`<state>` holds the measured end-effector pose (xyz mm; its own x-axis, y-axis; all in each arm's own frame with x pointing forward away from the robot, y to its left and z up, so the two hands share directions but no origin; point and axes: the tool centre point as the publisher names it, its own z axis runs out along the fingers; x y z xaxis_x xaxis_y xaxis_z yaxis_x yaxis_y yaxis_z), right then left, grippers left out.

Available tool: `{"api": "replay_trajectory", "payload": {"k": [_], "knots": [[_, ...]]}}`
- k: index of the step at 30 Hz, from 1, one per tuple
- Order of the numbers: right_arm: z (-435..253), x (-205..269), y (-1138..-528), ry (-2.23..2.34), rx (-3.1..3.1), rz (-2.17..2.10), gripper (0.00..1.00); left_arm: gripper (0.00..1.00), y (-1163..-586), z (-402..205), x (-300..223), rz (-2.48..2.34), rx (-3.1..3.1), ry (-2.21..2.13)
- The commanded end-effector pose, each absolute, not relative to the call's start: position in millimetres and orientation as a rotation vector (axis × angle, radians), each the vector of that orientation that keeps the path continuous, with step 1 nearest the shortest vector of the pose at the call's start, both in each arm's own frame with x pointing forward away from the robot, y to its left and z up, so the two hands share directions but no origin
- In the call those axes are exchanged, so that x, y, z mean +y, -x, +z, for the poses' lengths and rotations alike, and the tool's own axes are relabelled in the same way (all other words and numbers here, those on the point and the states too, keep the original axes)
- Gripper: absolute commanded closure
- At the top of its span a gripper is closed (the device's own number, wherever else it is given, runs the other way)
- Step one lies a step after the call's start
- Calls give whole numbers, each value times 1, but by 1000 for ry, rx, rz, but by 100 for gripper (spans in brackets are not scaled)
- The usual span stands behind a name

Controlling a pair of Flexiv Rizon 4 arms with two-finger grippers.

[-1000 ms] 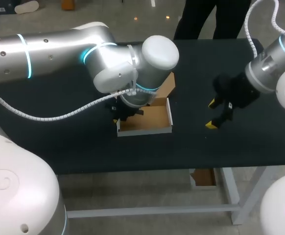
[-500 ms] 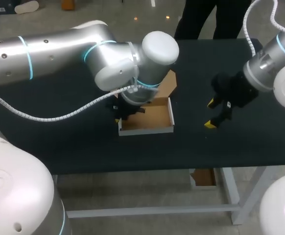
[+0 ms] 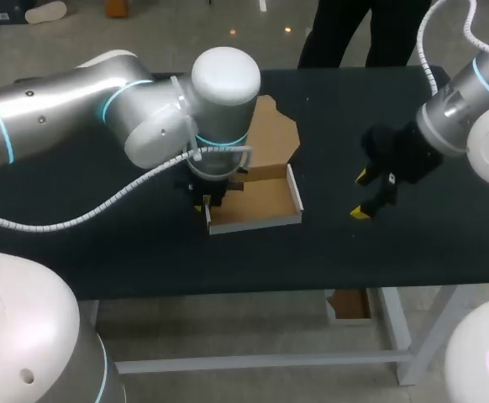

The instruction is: Assemble the packaging by folding the flat box into shape, placing the metal phone stand inside, and closing the box properly

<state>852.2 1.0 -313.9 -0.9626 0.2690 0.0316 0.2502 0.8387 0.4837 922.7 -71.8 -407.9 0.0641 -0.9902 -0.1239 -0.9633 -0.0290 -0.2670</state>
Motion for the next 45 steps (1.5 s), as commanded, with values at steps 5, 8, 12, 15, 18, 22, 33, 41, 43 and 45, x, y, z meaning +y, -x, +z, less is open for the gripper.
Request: {"api": "replay_trajectory", "payload": {"k": [5,8,12,15,18,22,33,41,43,45], "knots": [[-313,-1,-853,-424,2981,774,0,59,-915,-402,-69,-291,2017,2072],[-314,-1,-853,-428,2981,768,0,67,-915,-401,-70,-298,2027,2063],[-314,-2,-852,-433,2980,761,0,65,-915,-399,-70,-315,2031,2059],[-315,-3,-852,-437,2979,761,0,87,-915,-399,-70,-319,2033,2054],[-315,-3,-851,-437,2979,757,0,100,-915,-398,-69,-316,2037,2033],[-315,-3,-851,-435,2978,755,0,100,-915,-398,-67,-313,2059,1994],[-316,-2,-852,-439,2980,751,0,100,-915,-402,-64,-291,1995,2053],[-315,-2,-852,-435,2980,745,0,100,-915,-403,-64,-301,2006,2048],[-315,-2,-852,-435,2980,744,0,100,-915,-402,-64,-312,2025,2034],[-315,-2,-852,-436,2979,745,0,100,-915,-402,-64,-311,2026,2033]]}}
